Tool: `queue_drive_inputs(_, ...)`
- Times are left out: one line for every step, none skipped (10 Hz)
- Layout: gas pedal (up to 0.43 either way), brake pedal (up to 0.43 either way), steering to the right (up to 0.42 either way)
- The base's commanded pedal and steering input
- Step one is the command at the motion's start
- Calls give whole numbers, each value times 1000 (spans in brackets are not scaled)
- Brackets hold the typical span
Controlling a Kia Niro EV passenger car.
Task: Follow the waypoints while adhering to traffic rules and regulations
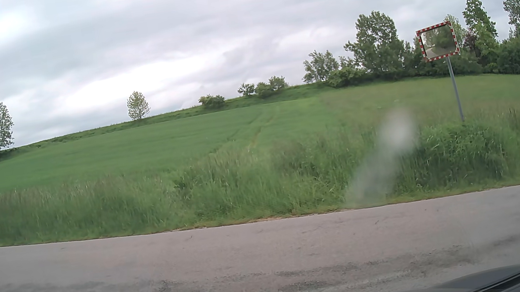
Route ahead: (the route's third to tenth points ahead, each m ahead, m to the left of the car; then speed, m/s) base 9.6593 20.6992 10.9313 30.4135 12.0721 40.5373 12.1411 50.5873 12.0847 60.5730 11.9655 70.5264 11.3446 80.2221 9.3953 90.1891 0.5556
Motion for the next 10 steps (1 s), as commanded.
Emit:
queue_drive_inputs(0,0,-322)
queue_drive_inputs(0,0,-328)
queue_drive_inputs(0,0,-340)
queue_drive_inputs(67,0,-352)
queue_drive_inputs(169,0,-359)
queue_drive_inputs(169,0,-366)
queue_drive_inputs(189,0,-377)
queue_drive_inputs(220,0,-389)
queue_drive_inputs(220,0,-415)
queue_drive_inputs(228,0,-457)
